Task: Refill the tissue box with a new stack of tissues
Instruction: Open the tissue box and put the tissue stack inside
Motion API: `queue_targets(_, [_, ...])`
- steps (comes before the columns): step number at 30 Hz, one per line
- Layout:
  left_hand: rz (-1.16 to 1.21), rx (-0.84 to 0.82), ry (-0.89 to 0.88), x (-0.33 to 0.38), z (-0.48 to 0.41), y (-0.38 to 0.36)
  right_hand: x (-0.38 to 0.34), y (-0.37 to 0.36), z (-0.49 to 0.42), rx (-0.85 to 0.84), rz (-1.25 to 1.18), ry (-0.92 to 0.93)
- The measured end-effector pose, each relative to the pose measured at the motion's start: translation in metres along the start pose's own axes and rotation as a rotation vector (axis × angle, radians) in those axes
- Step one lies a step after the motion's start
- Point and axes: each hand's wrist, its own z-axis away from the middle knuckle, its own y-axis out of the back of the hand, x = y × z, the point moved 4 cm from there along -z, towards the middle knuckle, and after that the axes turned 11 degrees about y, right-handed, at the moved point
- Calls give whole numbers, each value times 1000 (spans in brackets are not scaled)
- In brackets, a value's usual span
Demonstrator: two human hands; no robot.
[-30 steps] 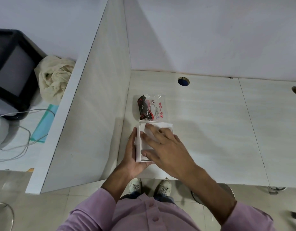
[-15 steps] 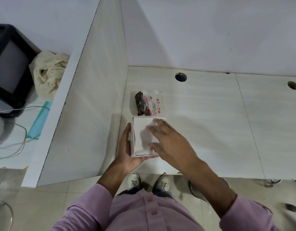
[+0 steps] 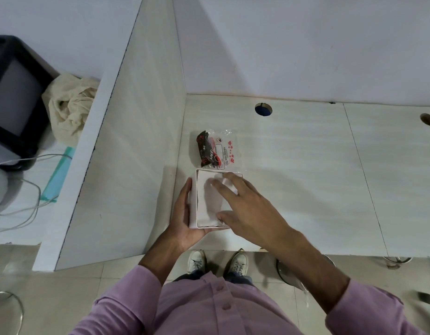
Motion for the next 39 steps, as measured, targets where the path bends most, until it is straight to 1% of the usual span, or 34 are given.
queue_targets(6, [-23,85,-1,-2,0,8,-6,5,-4,-90,56,10])
queue_targets(10, [-38,99,-7,-3,2,8,-10,2,-9,-117,128,-16])
queue_targets(14, [-34,113,-3,-2,3,1,-17,-8,-10,-105,254,-47])
queue_targets(16, [-54,139,-5,-1,2,0,-16,-13,-8,-83,276,-81])
queue_targets(23, [-49,177,-27,-6,1,5,-11,-5,-4,-69,135,-83])
queue_targets(26, [-88,179,-30,-5,0,5,-13,-7,-4,-75,181,-101])
queue_targets(28, [-159,182,-28,-2,1,2,-15,-11,-4,-59,219,-129])
queue_targets(30, [-220,174,-21,0,2,-3,-16,-17,-3,-31,243,-164])
queue_targets(33, [-237,166,-11,0,0,-2,-15,-23,-3,19,253,-183])
queue_targets(36, [-184,181,-5,-2,-2,1,-8,-23,-4,-20,161,-153])
queue_targets(39, [-86,207,-21,-5,-4,9,6,-21,-4,-43,-69,-92])
